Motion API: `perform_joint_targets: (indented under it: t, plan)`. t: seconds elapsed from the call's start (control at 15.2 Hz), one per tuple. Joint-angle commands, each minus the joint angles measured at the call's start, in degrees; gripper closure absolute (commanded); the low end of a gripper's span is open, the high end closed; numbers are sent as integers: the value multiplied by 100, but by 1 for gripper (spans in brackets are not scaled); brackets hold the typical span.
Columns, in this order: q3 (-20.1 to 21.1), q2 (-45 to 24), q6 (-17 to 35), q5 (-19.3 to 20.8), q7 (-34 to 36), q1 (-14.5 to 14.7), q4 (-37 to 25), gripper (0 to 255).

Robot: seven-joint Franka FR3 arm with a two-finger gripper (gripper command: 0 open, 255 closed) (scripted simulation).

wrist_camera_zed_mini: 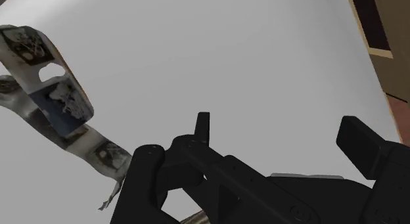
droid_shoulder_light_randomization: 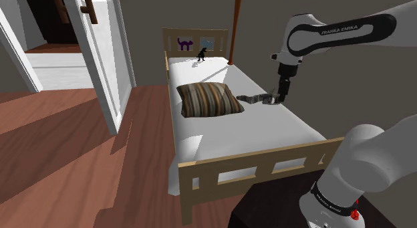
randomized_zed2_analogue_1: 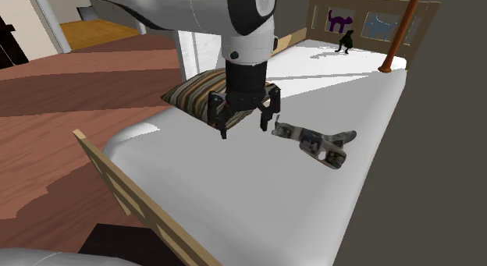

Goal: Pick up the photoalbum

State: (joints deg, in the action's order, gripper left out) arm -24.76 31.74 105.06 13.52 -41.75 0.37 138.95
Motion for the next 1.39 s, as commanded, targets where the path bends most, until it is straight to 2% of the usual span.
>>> perform_joint_targets:
  t: [0.0,0.33,0.46,0.66,0.86,1.06,1.12,1.32]
  plan:
    - [-375,-391,284,-70,-556,91,-233,0]
    - [-1280,-1481,840,-656,-1996,441,-911,0]
    - [-1627,-2014,983,-1086,-2664,590,-1254,0]
    - [-2052,-2947,1050,-1971,-3775,712,-1860,0]
    - [-2189,-3982,882,-3002,-4891,523,-2589,0]
    - [-1980,-4939,547,-3866,-5766,2,-3433,0]
    - [-1893,-5191,437,-4068,-5964,-168,-3693,0]
    - [-1827,-5284,612,-4154,-6046,-211,-3579,0]
